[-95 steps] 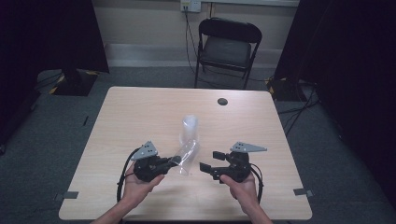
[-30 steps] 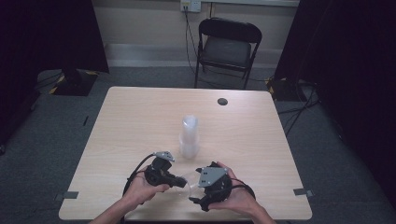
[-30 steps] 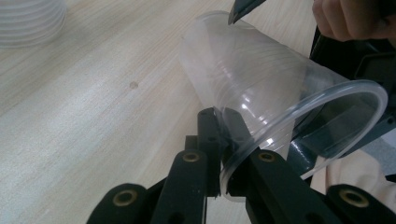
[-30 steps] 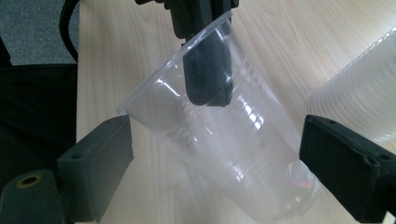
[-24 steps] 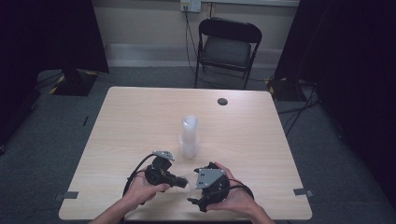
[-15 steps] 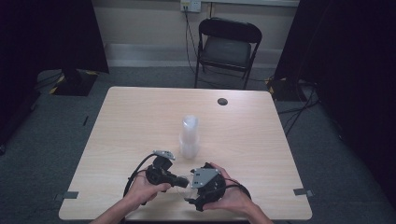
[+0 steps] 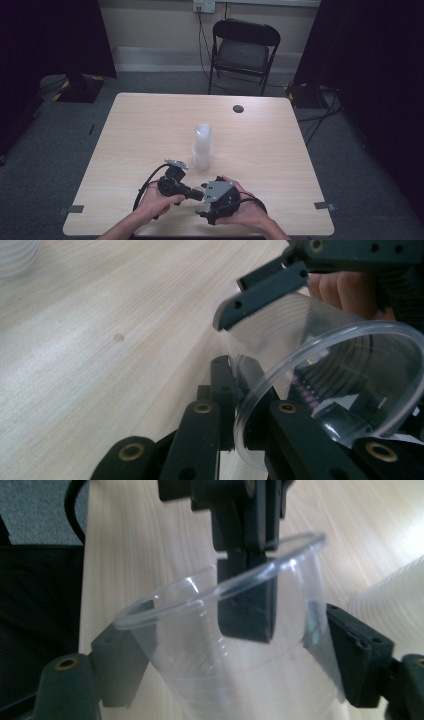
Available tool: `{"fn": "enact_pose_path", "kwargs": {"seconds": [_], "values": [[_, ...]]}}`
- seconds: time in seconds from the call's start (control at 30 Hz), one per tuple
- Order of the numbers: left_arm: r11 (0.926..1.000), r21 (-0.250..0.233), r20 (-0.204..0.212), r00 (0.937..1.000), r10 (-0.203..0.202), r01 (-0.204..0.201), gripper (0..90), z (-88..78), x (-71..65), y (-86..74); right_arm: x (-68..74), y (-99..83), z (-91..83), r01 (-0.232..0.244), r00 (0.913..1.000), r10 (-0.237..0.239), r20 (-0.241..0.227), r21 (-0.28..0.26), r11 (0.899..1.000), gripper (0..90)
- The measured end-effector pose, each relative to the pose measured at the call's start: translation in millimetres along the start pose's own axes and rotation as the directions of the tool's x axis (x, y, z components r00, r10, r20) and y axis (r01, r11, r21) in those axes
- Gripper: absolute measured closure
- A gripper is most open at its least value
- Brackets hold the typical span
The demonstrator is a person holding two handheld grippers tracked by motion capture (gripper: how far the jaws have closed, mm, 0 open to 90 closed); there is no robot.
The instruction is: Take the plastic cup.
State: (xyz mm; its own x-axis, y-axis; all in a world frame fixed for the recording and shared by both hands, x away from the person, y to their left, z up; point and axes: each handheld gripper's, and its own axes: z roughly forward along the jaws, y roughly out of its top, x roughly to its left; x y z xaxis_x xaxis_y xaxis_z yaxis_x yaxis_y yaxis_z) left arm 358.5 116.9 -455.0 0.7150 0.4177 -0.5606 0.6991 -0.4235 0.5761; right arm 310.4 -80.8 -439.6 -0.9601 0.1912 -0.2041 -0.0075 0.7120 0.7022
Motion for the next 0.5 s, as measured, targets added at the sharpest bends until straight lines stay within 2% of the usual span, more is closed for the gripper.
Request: {"fn": "enact_pose_path", "kwargs": {"seconds": [0.13, 0.17, 0.27, 0.33, 0.5], "values": [[1.0000, 0.001, -0.015, 0.9999, 0.002, -0.002, 87.3, 0.6, -0.2, 0.2, -0.2, 0.7, 1.1, 0.001, 1.0000, -0.001, 0.005, -0.005, 1.000, 22.7], [0.9999, -0.011, 0.008, 1.0000, -0.002, 0.002, 87.3, 1.6, 0.5, 0.0, 0.0, 0.9, 1.2, 0.005, 1.0000, -0.004, 0.008, -0.005, 1.000, 22.8], [0.9999, -0.011, -0.016, 0.9999, -0.002, 0.002, 88.4, 1.5, -1.3, 1.2, 0.9, 3.1, 0.3, 0.005, 0.9998, -0.005, 0.018, -0.015, 1.000, 23.6], [0.9997, -0.026, -0.002, 1.0000, 0.000, 0.000, 88.5, 2.3, -1.0, 1.8, 0.6, 4.1, -0.3, -0.003, 0.9998, 0.004, 0.022, -0.014, 1.000, 23.6], [0.9995, -0.032, -0.014, 0.9999, 0.007, -0.007, 88.4, 3.7, -2.6, 2.6, 0.6, 6.1, -0.5, -0.006, 0.9996, 0.007, 0.028, -0.023, 1.000, 24.5]]}}
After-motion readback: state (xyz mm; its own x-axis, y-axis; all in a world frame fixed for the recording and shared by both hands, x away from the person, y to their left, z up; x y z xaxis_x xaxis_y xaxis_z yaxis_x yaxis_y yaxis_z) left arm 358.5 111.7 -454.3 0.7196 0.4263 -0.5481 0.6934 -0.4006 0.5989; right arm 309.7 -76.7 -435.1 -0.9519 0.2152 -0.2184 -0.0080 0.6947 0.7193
